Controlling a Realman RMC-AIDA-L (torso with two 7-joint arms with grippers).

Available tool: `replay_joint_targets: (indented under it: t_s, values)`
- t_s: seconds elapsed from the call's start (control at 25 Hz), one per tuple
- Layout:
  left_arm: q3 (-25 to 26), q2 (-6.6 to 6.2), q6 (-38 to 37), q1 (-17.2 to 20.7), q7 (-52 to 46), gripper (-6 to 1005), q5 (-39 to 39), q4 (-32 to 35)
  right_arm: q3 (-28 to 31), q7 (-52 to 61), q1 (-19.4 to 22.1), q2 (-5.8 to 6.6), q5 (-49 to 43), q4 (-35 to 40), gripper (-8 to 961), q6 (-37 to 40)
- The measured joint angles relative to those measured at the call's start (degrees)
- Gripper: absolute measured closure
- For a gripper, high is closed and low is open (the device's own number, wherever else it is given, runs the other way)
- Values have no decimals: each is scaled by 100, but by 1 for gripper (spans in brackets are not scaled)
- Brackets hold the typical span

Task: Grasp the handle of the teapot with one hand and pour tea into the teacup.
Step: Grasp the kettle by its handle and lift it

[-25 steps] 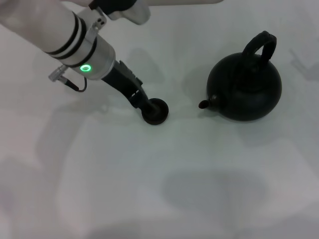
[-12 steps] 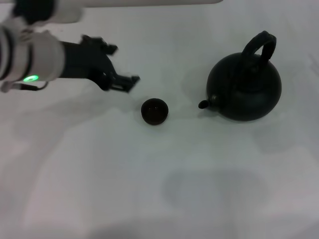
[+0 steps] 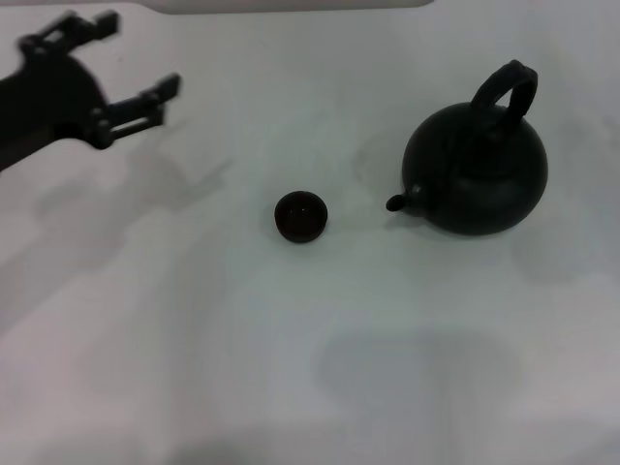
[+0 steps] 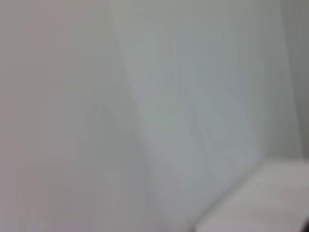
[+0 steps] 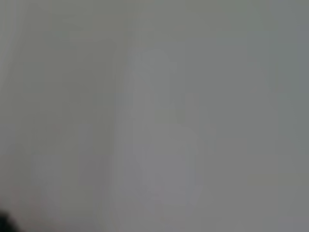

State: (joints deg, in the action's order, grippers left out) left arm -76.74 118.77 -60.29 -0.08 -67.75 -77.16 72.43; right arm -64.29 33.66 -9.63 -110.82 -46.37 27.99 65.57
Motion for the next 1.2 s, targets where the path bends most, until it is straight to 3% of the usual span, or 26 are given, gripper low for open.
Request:
replay_joint_targets:
  t_s: [0.16,0.32,0.4,0.8,1.2]
  values:
    - [431,-4,-1087,-73,1813,123,1661,-1546,10,1007,-133,125,-1069,167,88,-223]
    - [798,4,-2089,-350,2722,123,2488,-2968,-19,1736,-224,100,-1807,367,88,-266]
    - [845,5,-2222,-426,2848,124,2623,-3294,-33,2027,-327,71,-2157,398,89,-271]
    - [814,18,-2275,-675,2918,123,2692,-3855,-90,2503,-506,-241,-2895,827,90,-192]
    - [843,14,-2211,-929,2928,124,2702,-4205,-297,2731,-546,-278,-2913,1009,91,10]
